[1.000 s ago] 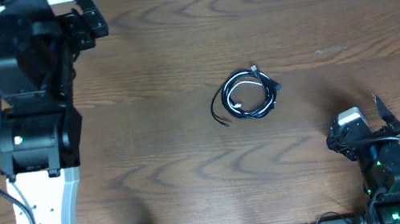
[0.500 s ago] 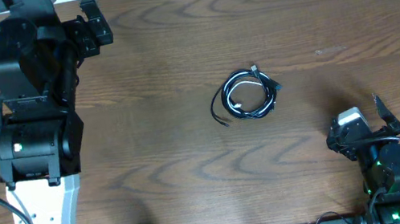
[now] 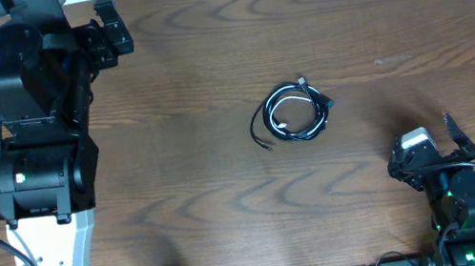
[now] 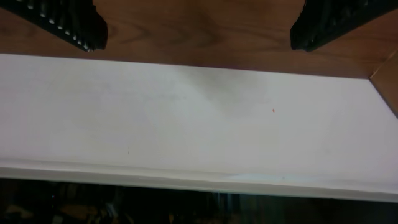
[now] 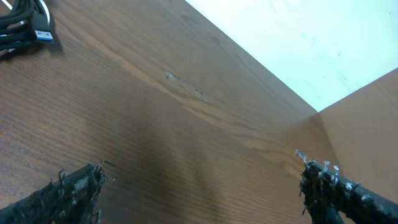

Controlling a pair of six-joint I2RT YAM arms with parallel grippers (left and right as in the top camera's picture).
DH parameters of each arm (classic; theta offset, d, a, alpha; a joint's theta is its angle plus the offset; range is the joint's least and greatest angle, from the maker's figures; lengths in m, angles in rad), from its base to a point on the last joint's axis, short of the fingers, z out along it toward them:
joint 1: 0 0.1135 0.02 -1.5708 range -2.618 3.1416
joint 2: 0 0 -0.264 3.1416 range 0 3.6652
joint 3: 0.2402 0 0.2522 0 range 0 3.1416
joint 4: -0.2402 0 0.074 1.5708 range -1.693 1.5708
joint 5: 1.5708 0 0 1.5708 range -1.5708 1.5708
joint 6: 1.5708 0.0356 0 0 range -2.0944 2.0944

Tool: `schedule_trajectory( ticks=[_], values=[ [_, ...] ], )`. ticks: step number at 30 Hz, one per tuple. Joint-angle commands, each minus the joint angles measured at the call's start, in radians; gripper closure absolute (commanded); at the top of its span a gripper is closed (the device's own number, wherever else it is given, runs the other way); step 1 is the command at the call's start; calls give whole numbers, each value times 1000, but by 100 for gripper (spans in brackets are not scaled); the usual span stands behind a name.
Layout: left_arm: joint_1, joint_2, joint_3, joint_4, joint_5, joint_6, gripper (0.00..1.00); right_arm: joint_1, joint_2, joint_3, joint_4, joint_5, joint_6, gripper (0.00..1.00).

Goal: Untangle cables

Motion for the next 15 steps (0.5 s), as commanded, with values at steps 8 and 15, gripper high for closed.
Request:
schedule_trajectory(
  ticks=[8, 15],
  values=[
    [-2, 0, 10, -8, -6, -8, 1, -6, 1, -1, -5, -4, -6, 1],
    [-2, 3, 10, -6, -6, -8, 1, -6, 1, -1, -1, -142, 81, 1]
  ],
)
